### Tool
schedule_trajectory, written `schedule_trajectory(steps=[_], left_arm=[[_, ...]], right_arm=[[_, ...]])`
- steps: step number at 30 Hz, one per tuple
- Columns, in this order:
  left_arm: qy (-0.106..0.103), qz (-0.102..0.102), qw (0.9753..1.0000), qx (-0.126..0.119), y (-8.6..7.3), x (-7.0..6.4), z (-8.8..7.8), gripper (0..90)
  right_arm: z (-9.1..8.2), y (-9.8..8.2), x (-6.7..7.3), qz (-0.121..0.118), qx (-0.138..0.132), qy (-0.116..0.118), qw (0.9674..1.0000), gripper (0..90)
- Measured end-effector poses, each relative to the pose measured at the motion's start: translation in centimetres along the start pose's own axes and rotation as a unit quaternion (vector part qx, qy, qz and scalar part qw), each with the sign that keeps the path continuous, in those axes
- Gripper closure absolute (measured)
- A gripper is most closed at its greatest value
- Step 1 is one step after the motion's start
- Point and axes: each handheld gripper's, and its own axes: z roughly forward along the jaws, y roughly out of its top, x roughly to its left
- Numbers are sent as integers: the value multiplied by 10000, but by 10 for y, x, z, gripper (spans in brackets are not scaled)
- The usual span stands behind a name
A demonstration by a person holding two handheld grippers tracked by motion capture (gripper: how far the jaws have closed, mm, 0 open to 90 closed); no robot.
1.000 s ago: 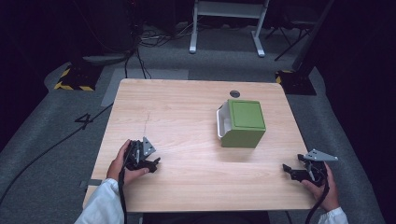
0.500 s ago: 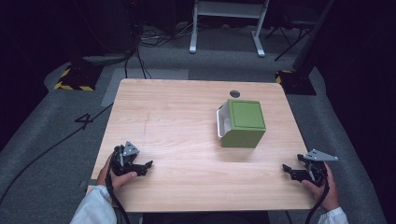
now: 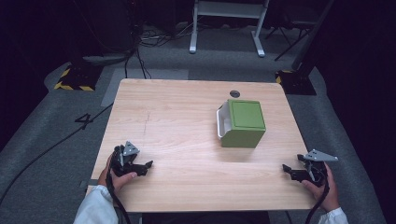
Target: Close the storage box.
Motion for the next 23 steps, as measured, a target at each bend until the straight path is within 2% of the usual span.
schedule_trajectory(steps=[23], left_arm=[[15, 2, 10000, 10, 1, 0, 0, 152]], right_arm=[[0, 0, 0, 1, 3, 21, 10000, 151]])
